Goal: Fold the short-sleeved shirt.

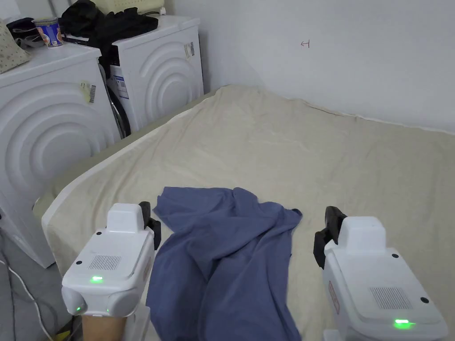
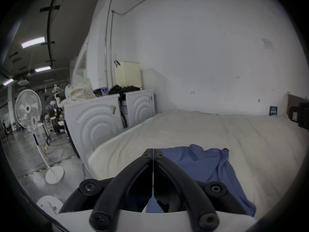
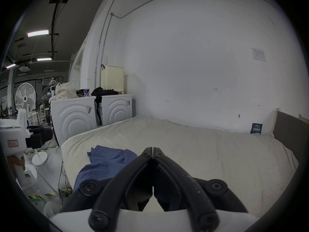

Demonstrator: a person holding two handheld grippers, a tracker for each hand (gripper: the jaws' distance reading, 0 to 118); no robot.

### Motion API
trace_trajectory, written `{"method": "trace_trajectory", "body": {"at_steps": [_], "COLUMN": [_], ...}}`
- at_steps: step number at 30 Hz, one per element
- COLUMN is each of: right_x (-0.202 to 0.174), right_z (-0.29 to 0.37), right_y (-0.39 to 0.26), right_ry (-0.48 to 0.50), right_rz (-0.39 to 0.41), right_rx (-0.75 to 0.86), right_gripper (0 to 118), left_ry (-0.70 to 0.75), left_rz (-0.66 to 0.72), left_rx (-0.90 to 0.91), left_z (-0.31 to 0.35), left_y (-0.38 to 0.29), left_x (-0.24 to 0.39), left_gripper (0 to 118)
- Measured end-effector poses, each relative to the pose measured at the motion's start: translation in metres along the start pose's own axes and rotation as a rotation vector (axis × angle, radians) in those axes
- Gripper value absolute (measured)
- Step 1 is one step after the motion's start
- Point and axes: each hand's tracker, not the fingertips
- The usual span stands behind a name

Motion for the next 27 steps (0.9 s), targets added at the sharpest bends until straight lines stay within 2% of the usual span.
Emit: {"method": "trace_trajectory", "body": {"at_steps": [2,4,6,8,9,10,11,14,18,20,21,23,24,25,26,27], "right_x": [0.009,0.021,0.034,0.049,0.055,0.063,0.069,0.088,0.108,0.117,0.121,0.129,0.132,0.137,0.141,0.143], "right_z": [0.001,0.003,0.004,0.006,0.007,0.008,0.009,0.009,0.010,0.011,0.013,0.016,0.018,0.020,0.023,0.025], "right_y": [0.000,-0.001,-0.002,-0.003,-0.004,-0.005,-0.006,-0.011,-0.019,-0.024,-0.026,-0.031,-0.033,-0.035,-0.037,-0.038], "right_ry": [-0.021,-0.047,-0.076,-0.106,-0.121,-0.136,-0.147,-0.189,-0.228,-0.249,-0.256,-0.276,-0.289,-0.296,-0.301,-0.306], "right_rz": [0.006,0.007,0.006,0.006,0.003,0.000,0.000,0.006,0.005,0.005,0.004,0.006,0.003,-0.004,-0.011,-0.017], "right_rx": [-0.001,-0.002,-0.008,-0.017,-0.018,-0.021,-0.025,-0.040,-0.073,-0.092,-0.097,-0.111,-0.119,-0.125,-0.129,-0.131], "right_gripper": [2,2,2,2,2,2,2,2,2,2,2,2,2,2,2,2], "left_ry": [-0.062,-0.103,-0.158,-0.192,-0.207,-0.228,-0.238,-0.260,-0.257,-0.242,-0.244,-0.259,-0.286,-0.248,-0.260,-0.281], "left_rz": [0.054,0.104,0.151,0.155,0.139,0.120,0.101,0.021,-0.018,-0.049,-0.060,-0.099,-0.074,-0.050,-0.044,-0.026], "left_rx": [-0.082,-0.150,-0.218,-0.298,-0.341,-0.381,-0.414,-0.489,-0.580,-0.629,-0.662,-0.744,-0.730,-0.669,-0.689,-0.690], "left_z": [-0.026,-0.048,-0.065,-0.089,-0.100,-0.110,-0.120,-0.135,-0.170,-0.184,-0.189,-0.193,-0.192,-0.181,-0.176,-0.175], "left_y": [0.000,0.000,-0.003,-0.009,-0.011,-0.017,-0.022,-0.034,-0.068,-0.084,-0.091,-0.103,-0.106,-0.098,-0.092,-0.090], "left_x": [0.006,0.014,0.024,0.039,0.046,0.055,0.064,0.095,0.118,0.126,0.129,0.136,0.136,0.136,0.137,0.137], "left_gripper": [5,22,51,90,103,112,114,113,113,107,99,68,64,58,36,8]}}
